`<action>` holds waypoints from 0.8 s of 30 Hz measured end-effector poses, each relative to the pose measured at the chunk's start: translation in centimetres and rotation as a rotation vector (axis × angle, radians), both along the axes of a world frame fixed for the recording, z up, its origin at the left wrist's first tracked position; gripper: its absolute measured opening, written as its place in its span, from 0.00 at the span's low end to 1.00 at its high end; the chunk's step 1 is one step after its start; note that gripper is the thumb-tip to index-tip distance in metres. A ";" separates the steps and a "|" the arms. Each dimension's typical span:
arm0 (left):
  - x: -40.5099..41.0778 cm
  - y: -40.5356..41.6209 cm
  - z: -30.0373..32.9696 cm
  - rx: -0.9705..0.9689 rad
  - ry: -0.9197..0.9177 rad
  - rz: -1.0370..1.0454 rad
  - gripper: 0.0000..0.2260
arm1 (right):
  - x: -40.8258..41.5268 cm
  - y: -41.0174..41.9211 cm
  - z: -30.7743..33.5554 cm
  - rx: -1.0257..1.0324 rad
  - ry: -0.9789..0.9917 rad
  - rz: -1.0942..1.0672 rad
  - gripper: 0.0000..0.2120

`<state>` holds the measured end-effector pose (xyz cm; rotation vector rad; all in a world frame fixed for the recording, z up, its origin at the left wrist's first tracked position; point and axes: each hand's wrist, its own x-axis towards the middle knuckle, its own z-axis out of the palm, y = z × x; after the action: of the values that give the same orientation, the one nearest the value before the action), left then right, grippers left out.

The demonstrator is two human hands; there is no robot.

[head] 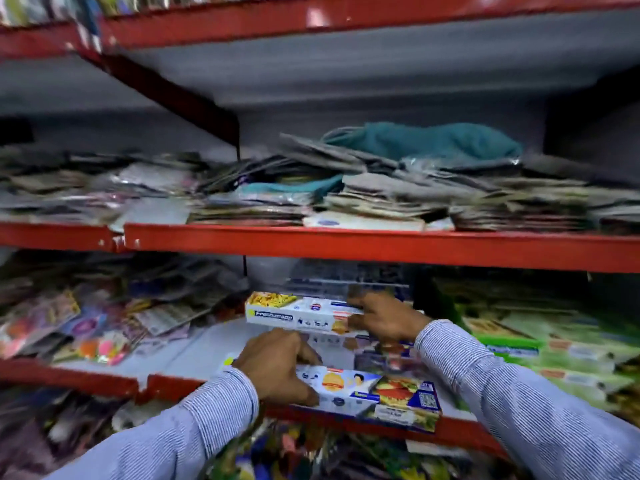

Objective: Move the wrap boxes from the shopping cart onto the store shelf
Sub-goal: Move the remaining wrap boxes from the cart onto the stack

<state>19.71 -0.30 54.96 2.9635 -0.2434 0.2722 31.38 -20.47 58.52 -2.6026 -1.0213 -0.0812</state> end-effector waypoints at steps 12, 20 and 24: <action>8.0 0.4 1.5 -0.091 0.023 -0.076 0.24 | 11.0 1.6 -2.1 -0.205 -0.003 -0.158 0.28; 12.0 1.7 1.6 -0.143 0.025 -0.026 0.22 | 11.9 -0.3 -0.7 -0.237 -0.021 -0.124 0.26; 14.3 1.4 1.8 -0.197 0.058 -0.021 0.21 | 11.4 -1.5 0.4 -0.207 0.019 -0.110 0.18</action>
<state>33.99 1.15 56.75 2.7680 -0.2259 0.1946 42.74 -21.96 58.89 -2.8402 -0.9238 0.0247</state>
